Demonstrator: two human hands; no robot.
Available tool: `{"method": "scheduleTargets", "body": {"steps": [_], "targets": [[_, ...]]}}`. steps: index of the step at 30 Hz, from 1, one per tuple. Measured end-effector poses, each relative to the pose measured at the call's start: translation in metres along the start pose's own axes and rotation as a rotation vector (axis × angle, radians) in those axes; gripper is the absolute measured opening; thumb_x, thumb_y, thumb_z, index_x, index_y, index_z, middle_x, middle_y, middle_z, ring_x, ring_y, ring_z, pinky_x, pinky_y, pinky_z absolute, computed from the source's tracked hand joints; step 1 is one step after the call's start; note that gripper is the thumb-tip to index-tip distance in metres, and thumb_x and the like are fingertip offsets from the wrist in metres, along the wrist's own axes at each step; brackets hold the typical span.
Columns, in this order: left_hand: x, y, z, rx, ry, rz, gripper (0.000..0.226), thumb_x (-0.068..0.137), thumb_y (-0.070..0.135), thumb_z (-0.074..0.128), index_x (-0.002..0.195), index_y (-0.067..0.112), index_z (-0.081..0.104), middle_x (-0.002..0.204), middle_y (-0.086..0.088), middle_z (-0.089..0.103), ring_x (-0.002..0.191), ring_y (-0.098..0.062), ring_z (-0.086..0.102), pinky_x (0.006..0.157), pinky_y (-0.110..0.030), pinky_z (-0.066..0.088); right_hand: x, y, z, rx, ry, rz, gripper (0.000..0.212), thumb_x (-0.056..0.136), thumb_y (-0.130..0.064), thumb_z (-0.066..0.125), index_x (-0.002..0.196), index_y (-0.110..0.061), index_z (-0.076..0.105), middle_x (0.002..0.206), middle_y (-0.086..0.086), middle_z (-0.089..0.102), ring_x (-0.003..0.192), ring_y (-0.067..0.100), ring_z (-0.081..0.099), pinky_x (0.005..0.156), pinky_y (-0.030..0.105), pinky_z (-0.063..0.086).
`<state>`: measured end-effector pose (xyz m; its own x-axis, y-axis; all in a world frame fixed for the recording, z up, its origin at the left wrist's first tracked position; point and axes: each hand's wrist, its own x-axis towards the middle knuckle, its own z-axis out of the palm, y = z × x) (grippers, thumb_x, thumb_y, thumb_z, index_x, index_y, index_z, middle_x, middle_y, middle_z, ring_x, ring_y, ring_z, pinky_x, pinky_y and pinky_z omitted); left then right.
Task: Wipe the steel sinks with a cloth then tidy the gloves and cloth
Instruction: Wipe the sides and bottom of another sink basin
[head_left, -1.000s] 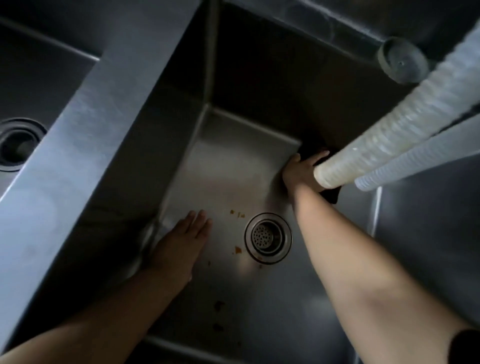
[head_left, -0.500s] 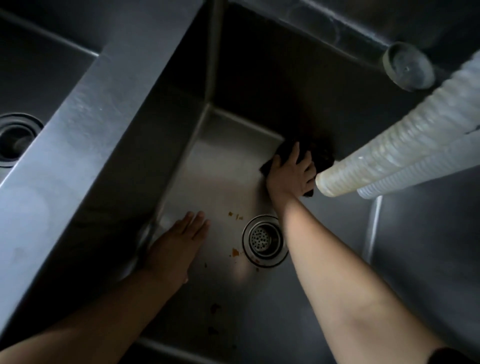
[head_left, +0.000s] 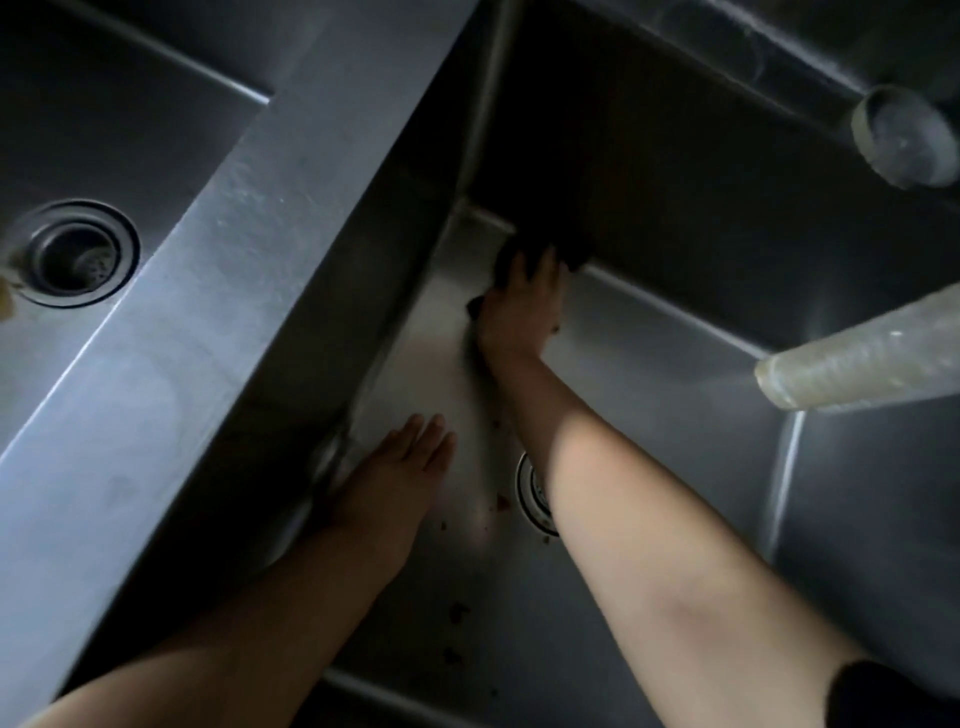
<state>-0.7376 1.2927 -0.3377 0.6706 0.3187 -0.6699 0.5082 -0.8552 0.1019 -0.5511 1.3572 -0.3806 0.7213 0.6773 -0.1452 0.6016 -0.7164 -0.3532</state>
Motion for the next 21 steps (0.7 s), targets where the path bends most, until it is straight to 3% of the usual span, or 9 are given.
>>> {"method": "scheduleTargets", "body": {"steps": [2, 5, 9, 11, 13, 14, 16, 18, 21], "targets": [[0.000, -0.001, 0.002, 0.005, 0.005, -0.002, 0.079, 0.094, 0.013, 0.043, 0.147, 0.007, -0.016, 0.156, -0.011, -0.020, 0.144, -0.029, -0.014, 0.118, -0.035, -0.005, -0.003, -0.027, 0.010, -0.043, -0.073, -0.248, 0.068, 0.086, -0.030, 0.056, 0.146, -0.011, 0.030, 0.155, 0.022, 0.013, 0.143, 0.038, 0.006, 0.116, 0.041, 0.003], [-0.001, -0.002, 0.000, 0.018, -0.022, 0.005, 0.091, 0.090, 0.021, 0.052, 0.146, 0.008, -0.017, 0.156, -0.010, -0.022, 0.144, -0.028, -0.015, 0.117, -0.035, -0.005, -0.005, -0.029, 0.011, -0.055, -0.131, -0.334, 0.063, 0.093, -0.032, 0.046, 0.149, -0.013, 0.022, 0.157, 0.015, 0.007, 0.144, 0.035, -0.001, 0.117, 0.043, 0.006], [-0.002, -0.002, -0.004, 0.041, -0.065, 0.001, 0.112, 0.081, 0.033, 0.067, 0.145, 0.011, -0.022, 0.155, -0.007, -0.024, 0.144, -0.026, -0.016, 0.116, -0.033, -0.006, -0.021, 0.028, -0.010, -0.197, -0.167, -0.457, 0.075, 0.084, -0.028, 0.055, 0.149, -0.013, 0.021, 0.157, 0.015, 0.010, 0.144, 0.034, 0.003, 0.115, 0.041, 0.005], [-0.002, 0.000, -0.006, 0.042, -0.077, 0.000, 0.114, 0.080, 0.036, 0.068, 0.144, 0.011, -0.024, 0.155, -0.007, -0.025, 0.144, -0.026, -0.017, 0.116, -0.034, -0.007, -0.036, 0.067, -0.029, -0.143, -0.144, -0.314, 0.072, 0.082, -0.026, 0.054, 0.147, -0.013, 0.027, 0.155, 0.015, 0.017, 0.144, 0.034, 0.009, 0.116, 0.035, 0.007], [-0.003, 0.001, -0.007, 0.044, -0.085, -0.001, 0.115, 0.080, 0.036, 0.069, 0.144, 0.011, -0.024, 0.155, -0.007, -0.026, 0.144, -0.027, -0.017, 0.116, -0.034, -0.006, -0.050, 0.107, -0.048, -0.077, -0.067, -0.133, 0.061, 0.081, -0.024, 0.050, 0.139, -0.007, 0.042, 0.146, 0.019, 0.037, 0.137, 0.040, 0.029, 0.115, 0.026, 0.019], [-0.004, 0.001, -0.008, 0.046, -0.084, -0.002, 0.115, 0.080, 0.035, 0.069, 0.144, 0.011, -0.024, 0.155, -0.007, -0.025, 0.144, -0.027, -0.017, 0.116, -0.034, -0.005, -0.055, 0.128, -0.056, -0.104, -0.014, -0.101, 0.058, 0.079, -0.022, 0.047, 0.133, -0.001, 0.047, 0.140, 0.025, 0.042, 0.132, 0.045, 0.035, 0.113, 0.036, 0.025], [-0.006, 0.002, -0.009, 0.053, -0.080, -0.002, 0.113, 0.081, 0.035, 0.068, 0.145, 0.011, -0.023, 0.155, -0.008, -0.025, 0.144, -0.028, -0.016, 0.117, -0.034, -0.004, -0.063, 0.175, -0.074, -0.231, 0.015, 0.001, 0.060, 0.084, -0.021, 0.043, 0.139, 0.000, 0.038, 0.148, 0.028, 0.027, 0.138, 0.044, 0.022, 0.115, 0.048, 0.018], [-0.008, 0.003, -0.010, 0.059, -0.083, -0.001, 0.113, 0.081, 0.034, 0.068, 0.145, 0.010, -0.023, 0.155, -0.009, -0.025, 0.144, -0.029, -0.016, 0.117, -0.035, -0.003, -0.079, 0.221, -0.085, -0.303, -0.003, 0.220, 0.056, 0.094, -0.020, 0.039, 0.147, -0.007, 0.024, 0.157, 0.018, 0.008, 0.144, 0.035, 0.001, 0.117, 0.043, 0.001], [-0.007, 0.003, -0.010, 0.057, -0.092, -0.010, 0.114, 0.081, 0.033, 0.069, 0.145, 0.009, -0.021, 0.155, -0.010, -0.024, 0.144, -0.030, -0.014, 0.118, -0.036, -0.001, -0.104, 0.247, -0.089, -0.337, 0.066, 0.397, 0.055, 0.095, -0.018, 0.041, 0.146, -0.006, 0.027, 0.157, 0.017, 0.008, 0.144, 0.035, -0.003, 0.116, 0.039, -0.004]]}}
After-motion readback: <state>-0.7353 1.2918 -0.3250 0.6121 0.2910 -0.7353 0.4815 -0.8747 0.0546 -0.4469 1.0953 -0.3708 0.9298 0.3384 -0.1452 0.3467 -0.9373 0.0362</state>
